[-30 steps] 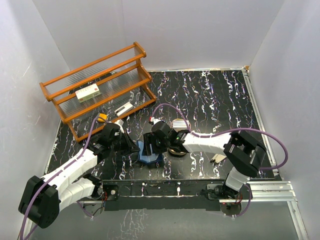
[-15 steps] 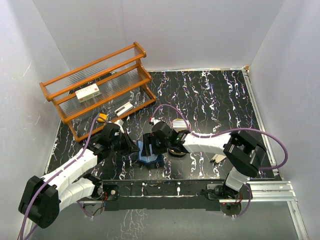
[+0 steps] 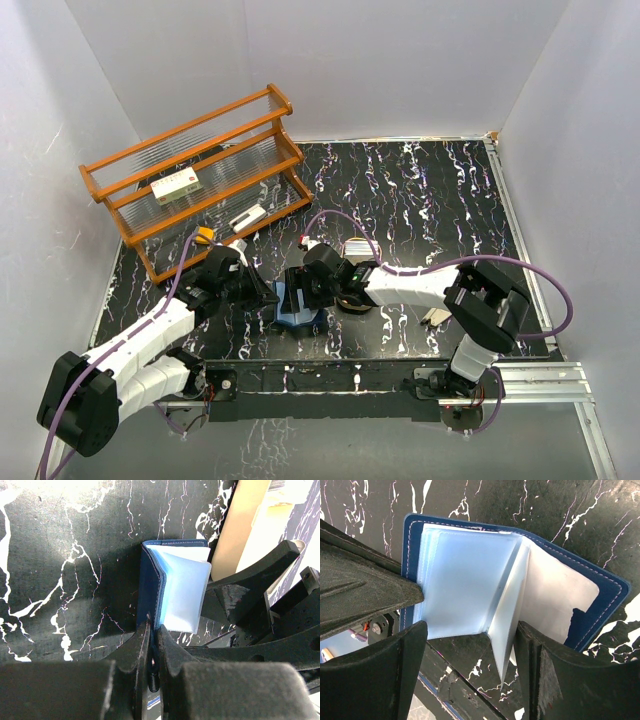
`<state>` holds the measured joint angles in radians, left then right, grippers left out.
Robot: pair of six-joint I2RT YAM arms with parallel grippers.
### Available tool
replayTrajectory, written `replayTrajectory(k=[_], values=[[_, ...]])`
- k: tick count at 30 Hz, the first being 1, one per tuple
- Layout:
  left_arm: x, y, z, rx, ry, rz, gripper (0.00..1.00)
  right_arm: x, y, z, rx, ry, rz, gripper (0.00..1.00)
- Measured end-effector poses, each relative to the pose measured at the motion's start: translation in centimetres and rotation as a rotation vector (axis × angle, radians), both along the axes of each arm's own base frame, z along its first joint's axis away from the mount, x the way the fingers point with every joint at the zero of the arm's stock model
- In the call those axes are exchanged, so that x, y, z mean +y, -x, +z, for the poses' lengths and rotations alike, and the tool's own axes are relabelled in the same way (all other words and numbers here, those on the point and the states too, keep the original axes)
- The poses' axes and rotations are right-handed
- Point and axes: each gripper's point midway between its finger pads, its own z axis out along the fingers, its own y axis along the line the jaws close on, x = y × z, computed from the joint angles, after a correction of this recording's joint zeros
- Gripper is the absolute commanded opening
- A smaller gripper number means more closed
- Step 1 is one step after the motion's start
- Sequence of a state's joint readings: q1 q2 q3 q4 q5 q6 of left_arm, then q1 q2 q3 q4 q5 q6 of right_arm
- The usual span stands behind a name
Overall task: Put the credit cards into the card holder
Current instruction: Open the card holder at the center of the board.
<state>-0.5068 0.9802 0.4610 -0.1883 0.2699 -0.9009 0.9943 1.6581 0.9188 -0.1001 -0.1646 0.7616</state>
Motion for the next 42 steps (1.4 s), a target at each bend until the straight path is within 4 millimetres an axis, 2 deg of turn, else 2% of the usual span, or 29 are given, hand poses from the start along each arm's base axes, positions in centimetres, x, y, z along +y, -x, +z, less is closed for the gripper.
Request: replayTrajectory(k=[13,29,35,42], values=[[0.09,0.13,-0.2,0.006,-0.004,0.001,0.0,0.05,0.02,0.03,0.005,-0.003,-0.004,0.72],[0.18,0.18,-0.29,0.014,-0.006,0.009,0.0,0.12,-0.17,-0.61,0.005,0.006,-0.01,0.65],[0.22,0.2,-0.48,0.021,-0.011,0.011,0.17,0.08,-0.25,-0.64,0.0,0.009,-0.012,0.65],[0.06,0.04,-0.66,0.029,-0.007,0.015,0.27,0.04,-0.31,-0.68,-0.003,0.011,-0.014,0.65]])
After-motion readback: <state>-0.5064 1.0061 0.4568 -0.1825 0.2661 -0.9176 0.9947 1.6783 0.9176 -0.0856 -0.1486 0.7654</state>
